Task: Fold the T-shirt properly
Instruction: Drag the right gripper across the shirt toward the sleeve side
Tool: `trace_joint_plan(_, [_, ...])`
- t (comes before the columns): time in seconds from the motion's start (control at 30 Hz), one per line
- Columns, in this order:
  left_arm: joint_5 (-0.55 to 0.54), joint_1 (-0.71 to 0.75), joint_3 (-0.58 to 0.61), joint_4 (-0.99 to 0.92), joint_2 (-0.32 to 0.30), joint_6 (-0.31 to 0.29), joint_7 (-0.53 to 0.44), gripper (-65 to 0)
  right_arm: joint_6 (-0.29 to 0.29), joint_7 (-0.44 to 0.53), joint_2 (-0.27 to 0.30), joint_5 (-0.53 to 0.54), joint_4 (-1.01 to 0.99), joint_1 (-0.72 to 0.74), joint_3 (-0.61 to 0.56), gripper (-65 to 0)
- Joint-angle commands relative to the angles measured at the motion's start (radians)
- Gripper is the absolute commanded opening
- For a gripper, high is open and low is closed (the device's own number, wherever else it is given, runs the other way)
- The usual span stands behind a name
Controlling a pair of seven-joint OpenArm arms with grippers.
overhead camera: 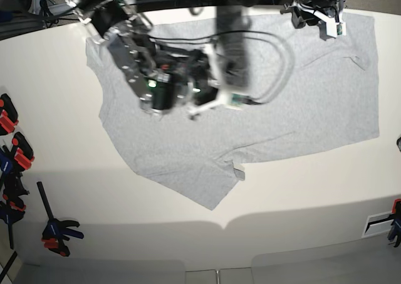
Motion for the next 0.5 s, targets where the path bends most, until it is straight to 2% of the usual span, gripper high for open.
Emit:
trace_joint_plan(0.0, [0.011,0.014,-0.003,0.002,-0.005,0.008,0.029,-42.0,0.002,0.008,0.019,0.043,0.015,0.001,0.007,-38.9])
trace_joint_plan(0.2, [0.011,0.014,-0.003,0.001,-0.005,0.008,0.029,-42.0,0.002,-0.066,0.130,0.190,0.015,-0.058,0.010,-38.9])
trace_joint_plan(0.3, [0.011,0.014,-0.003,0.001,-0.005,0.008,0.029,-42.0,0.002,-0.066,0.158,0.168,0.015,-0.060,0.010,-38.9])
trace_joint_plan(0.47, [0.015,0.014,-0.003,0.002,-0.005,0.008,0.029,-42.0,0.002,-0.055,0.182,0.068,0.015,-0.057,0.010,-38.9])
